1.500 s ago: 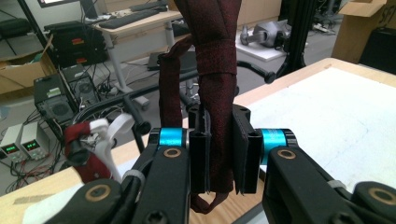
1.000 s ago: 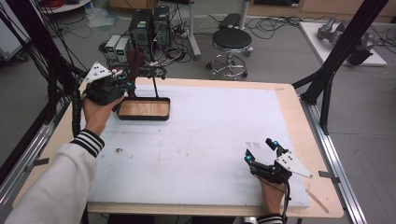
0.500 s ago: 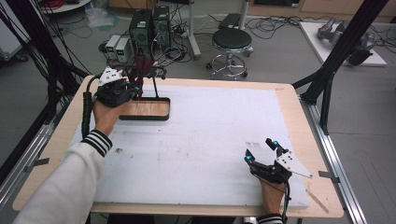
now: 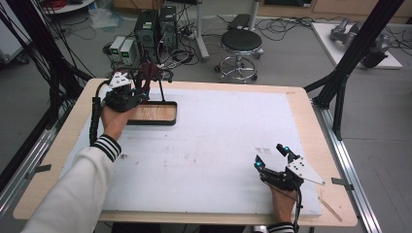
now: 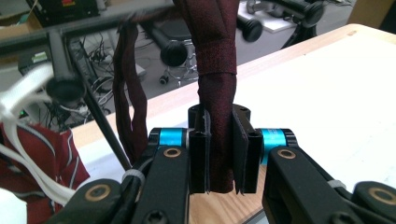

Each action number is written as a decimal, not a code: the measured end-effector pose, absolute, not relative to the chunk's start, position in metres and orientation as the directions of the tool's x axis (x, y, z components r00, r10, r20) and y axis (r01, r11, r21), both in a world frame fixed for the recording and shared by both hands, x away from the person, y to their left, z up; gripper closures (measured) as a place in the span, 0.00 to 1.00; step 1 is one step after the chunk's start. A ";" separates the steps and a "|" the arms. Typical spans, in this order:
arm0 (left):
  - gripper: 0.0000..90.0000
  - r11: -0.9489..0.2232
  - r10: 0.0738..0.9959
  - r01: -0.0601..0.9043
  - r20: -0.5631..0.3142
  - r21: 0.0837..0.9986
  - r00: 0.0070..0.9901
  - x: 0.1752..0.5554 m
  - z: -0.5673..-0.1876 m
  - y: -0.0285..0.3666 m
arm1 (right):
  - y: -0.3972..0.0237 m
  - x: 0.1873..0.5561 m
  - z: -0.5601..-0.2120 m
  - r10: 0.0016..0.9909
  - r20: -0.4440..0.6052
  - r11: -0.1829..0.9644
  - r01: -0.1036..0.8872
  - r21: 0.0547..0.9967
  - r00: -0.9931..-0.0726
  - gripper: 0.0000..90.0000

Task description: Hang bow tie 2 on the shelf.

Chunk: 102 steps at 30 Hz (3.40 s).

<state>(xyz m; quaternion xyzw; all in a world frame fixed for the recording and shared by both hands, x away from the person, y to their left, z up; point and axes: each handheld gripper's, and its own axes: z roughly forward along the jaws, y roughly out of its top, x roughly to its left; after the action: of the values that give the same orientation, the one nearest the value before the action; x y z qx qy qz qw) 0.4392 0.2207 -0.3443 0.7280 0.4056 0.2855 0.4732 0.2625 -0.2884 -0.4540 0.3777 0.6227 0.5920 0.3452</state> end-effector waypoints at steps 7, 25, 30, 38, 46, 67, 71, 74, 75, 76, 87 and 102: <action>0.88 -0.244 0.867 0.345 0.044 0.906 0.497 0.442 -0.353 0.222 | -0.289 0.263 -0.454 0.879 0.018 0.012 0.060 0.998 -0.476 0.12; 0.88 -0.273 0.872 0.400 0.048 0.875 0.488 0.448 -0.369 0.222 | -0.288 0.263 -0.454 0.878 0.016 0.014 0.059 0.998 -0.478 0.12; 0.88 -0.280 0.871 0.404 0.053 0.871 0.489 0.447 -0.368 0.222 | -0.288 0.263 -0.454 0.878 0.017 0.014 0.061 0.998 -0.478 0.12; 0.49 -0.271 0.875 0.393 0.054 0.879 0.481 0.446 -0.366 0.223 | -0.288 0.263 -0.454 0.878 0.018 0.012 0.061 0.998 -0.478 0.12; 0.17 -0.288 0.831 0.371 0.037 0.883 0.556 0.441 -0.363 0.221 | -0.289 0.263 -0.454 0.877 0.024 0.005 0.061 0.998 -0.479 0.12; 0.16 -0.217 0.712 0.127 0.067 0.968 0.699 0.373 -0.356 0.242 | -0.288 0.262 -0.454 0.878 0.011 0.017 0.053 0.998 -0.479 0.12; 0.16 -0.190 0.700 0.081 0.077 0.978 0.710 0.356 -0.368 0.254 | -0.287 0.261 -0.454 0.878 0.011 0.018 0.056 0.998 -0.478 0.12; 0.16 -0.164 0.703 0.060 0.074 0.985 0.707 0.345 -0.376 0.263 | -0.287 0.262 -0.454 0.879 0.006 0.021 0.051 0.998 -0.477 0.12; 0.16 -0.152 0.704 0.051 0.071 0.987 0.706 0.342 -0.379 0.266 | -0.287 0.261 -0.454 0.880 0.004 0.023 0.050 0.998 -0.475 0.12; 0.16 -0.141 0.706 0.045 0.069 0.989 0.705 0.338 -0.382 0.269 | -0.287 0.261 -0.454 0.880 0.004 0.023 0.050 0.999 -0.476 0.12; 0.16 -0.032 0.731 0.017 0.012 0.999 0.682 0.301 -0.422 0.292 | -0.287 0.261 -0.454 0.881 0.000 0.025 0.046 0.999 -0.473 0.12; 0.16 0.027 0.785 -0.028 -0.004 0.999 0.619 0.276 -0.455 0.299 | -0.288 0.261 -0.455 0.884 0.006 0.015 0.040 0.999 -0.468 0.12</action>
<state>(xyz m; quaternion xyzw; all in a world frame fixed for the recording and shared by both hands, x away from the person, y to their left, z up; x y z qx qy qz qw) 0.2762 0.2992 -0.4554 0.6233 0.3035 0.3133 0.6491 0.2606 -0.2879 -0.4546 0.3739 0.6176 0.5938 0.3550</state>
